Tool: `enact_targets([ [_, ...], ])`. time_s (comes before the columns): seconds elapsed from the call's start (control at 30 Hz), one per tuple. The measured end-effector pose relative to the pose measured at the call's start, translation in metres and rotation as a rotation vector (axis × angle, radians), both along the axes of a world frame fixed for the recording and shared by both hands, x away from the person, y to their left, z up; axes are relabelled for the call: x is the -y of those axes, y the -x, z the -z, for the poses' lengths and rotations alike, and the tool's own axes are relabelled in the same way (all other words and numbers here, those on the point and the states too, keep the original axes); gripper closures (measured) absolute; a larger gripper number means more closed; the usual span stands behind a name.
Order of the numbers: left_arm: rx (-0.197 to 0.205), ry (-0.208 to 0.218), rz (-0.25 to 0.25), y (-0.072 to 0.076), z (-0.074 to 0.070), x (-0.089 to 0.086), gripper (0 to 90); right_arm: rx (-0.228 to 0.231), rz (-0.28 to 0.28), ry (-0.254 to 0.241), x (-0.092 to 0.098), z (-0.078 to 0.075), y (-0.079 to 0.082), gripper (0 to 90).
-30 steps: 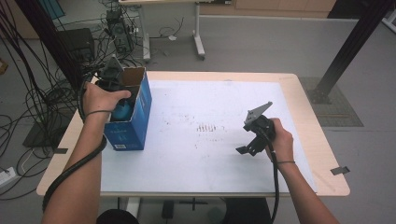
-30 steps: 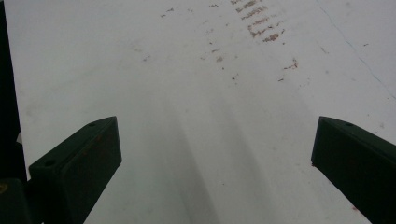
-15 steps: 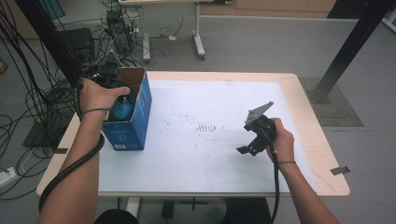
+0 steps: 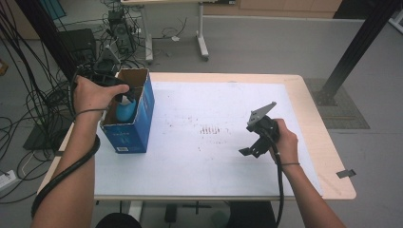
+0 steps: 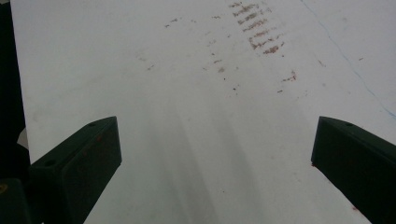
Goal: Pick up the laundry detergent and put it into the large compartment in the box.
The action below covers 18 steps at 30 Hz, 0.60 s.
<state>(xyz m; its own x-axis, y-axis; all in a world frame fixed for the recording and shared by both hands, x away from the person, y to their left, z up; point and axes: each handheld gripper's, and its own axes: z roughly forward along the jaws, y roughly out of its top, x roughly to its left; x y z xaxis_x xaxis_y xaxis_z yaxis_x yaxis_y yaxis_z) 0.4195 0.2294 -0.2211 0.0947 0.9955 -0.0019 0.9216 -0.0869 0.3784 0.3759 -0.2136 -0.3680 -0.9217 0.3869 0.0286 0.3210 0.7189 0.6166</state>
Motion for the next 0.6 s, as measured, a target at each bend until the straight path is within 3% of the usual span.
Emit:
enact_targets([
  [0.33,0.039,0.021,0.037,0.008,-0.02,0.009,12.5,0.002,-0.004,0.002,-0.003,-0.002,-0.001,1.4],
  [0.6,0.065,0.04,0.092,0.017,-0.039,0.028,9.6,0.0,0.0,-0.005,-0.003,-0.002,-0.001,1.4],
])
